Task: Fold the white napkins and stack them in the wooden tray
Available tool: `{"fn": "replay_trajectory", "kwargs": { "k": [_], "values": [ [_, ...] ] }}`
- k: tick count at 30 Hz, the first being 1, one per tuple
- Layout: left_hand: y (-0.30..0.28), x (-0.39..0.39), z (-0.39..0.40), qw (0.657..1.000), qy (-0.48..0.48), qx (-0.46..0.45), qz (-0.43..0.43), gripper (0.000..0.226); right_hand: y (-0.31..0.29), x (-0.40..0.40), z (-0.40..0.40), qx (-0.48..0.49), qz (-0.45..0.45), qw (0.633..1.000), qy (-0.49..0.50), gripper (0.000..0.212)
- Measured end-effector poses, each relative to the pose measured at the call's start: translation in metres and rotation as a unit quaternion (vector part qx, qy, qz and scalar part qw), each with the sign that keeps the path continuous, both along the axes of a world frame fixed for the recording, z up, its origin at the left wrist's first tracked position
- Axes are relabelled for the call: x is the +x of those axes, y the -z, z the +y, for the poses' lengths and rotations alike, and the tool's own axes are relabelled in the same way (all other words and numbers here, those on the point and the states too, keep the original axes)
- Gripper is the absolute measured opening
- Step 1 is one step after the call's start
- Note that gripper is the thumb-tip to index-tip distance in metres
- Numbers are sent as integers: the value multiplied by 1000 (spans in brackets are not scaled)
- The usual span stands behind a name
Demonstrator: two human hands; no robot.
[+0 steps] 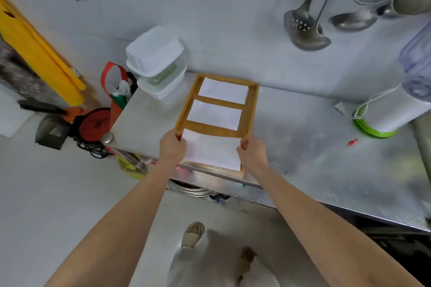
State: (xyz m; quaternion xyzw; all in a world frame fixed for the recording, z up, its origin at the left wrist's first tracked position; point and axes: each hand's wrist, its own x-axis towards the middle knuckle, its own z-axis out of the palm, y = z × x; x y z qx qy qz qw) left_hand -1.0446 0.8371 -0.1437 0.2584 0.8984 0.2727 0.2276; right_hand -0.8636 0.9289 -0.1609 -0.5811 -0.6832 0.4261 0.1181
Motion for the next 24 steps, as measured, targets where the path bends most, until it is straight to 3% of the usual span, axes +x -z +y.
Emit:
{"fn": "replay_trajectory", "kwargs": {
  "k": [6,11,16,18,20,24],
  "values": [
    [26,-46,33,991,128,-26,-3,12,22,-41,9,31,-94,995,26,10],
    [39,-76,51,964,249,-86,13,16,32,-65,10,30,-159,985,61,7],
    [19,-69,66,930,339,-42,134,32,23,-59,3,47,-119,980,155,11],
    [4,-51,76,904,404,-13,137,28,16,-45,-2,59,-101,976,185,13],
    [-7,-21,84,867,489,-39,92,22,9,-21,-10,66,-98,971,206,15],
    [-15,73,87,740,661,-102,72,22,4,61,-49,62,-129,946,289,17]
  ]
}}
